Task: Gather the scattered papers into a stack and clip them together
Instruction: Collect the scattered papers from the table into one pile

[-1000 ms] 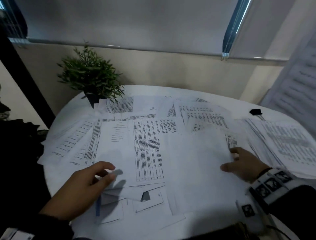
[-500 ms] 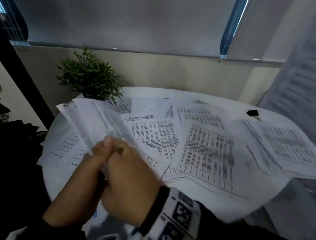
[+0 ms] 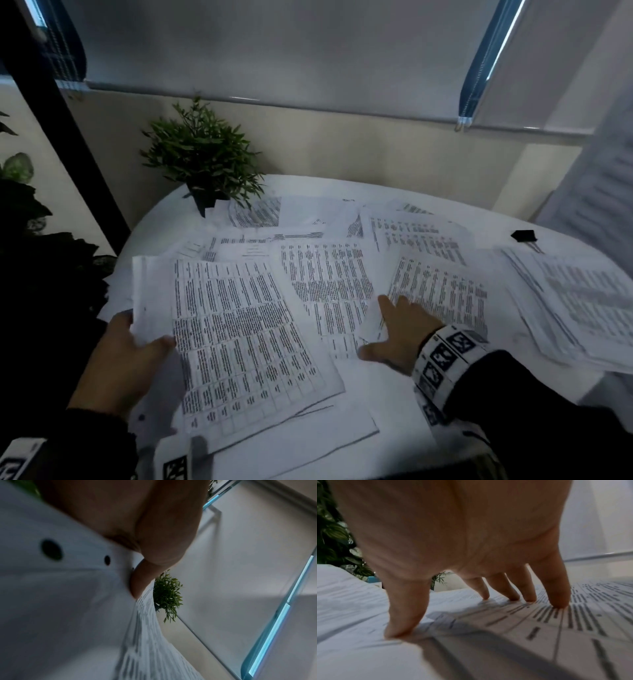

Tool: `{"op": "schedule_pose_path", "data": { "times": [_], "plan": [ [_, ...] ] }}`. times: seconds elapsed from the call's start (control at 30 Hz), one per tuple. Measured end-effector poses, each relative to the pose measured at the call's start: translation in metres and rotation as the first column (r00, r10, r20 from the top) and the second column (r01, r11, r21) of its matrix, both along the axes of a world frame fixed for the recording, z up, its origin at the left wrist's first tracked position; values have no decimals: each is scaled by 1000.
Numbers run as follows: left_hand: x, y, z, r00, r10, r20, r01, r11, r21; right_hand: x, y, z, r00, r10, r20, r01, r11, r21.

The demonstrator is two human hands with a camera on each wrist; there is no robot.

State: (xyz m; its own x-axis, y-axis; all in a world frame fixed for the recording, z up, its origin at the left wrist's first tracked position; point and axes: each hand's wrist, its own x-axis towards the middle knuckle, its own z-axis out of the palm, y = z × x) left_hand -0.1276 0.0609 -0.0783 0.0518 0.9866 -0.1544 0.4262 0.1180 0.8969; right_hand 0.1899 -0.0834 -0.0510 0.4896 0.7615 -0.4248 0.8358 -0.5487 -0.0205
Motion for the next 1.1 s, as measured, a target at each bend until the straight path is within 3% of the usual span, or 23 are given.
{"op": "schedule_pose_path", "data": {
  "times": [0.13,0.3,0.37,0.43,0.5,0.6,0.63,0.7,0.77,0.83,0.87,0.9,0.93,1.0,1.03,1.1],
  "plan": [
    [-6,3,-4,996,-26,81,32,997,-69,1,0,-7,998,62,30,-63,997,34],
    [-5,0,0,987,24,156,-26,1000,9,-6,-1,10,991,34,133,-63,974,219],
    [-4,-2,3,986,-12,166,-2,996,85,-21,6,27,981,43,189,-106,935,339],
    [-1,-4,7,980,-63,189,50,996,69,-52,17,44,973,175,151,-225,866,446],
    [2,-4,6,967,-32,254,37,999,-13,-96,29,55,915,398,64,-377,788,486],
    [2,-5,-2,870,32,492,59,984,-167,-157,41,51,729,684,-14,-611,660,437],
    [0,-5,-5,824,57,564,105,962,-251,-171,44,47,663,748,-32,-670,613,419],
    [-5,-3,-15,805,5,593,183,949,-257,-184,44,38,571,811,-126,-700,562,442],
    [-5,4,-17,925,-39,378,103,983,-151,-175,45,35,574,764,-294,-607,638,474],
    [-8,11,-19,991,-54,119,56,998,-18,-143,48,40,678,573,-460,-407,814,414],
    [-8,10,-17,993,-87,76,86,996,19,-118,54,40,768,422,-481,-254,891,377],
    [-6,9,-15,992,-110,58,107,993,53,-85,61,37,874,244,-420,-93,933,347],
    [-6,8,-14,993,-100,66,95,992,85,-53,66,35,961,56,-270,27,955,296],
    [-1,4,-10,992,-38,120,22,991,134,-6,66,29,981,-192,25,187,975,117],
    [1,3,-9,992,-34,124,10,983,184,8,63,26,969,-233,80,230,972,43],
    [4,0,-6,994,-93,65,71,957,280,19,56,25,976,-213,38,212,977,24]
  ]
}}
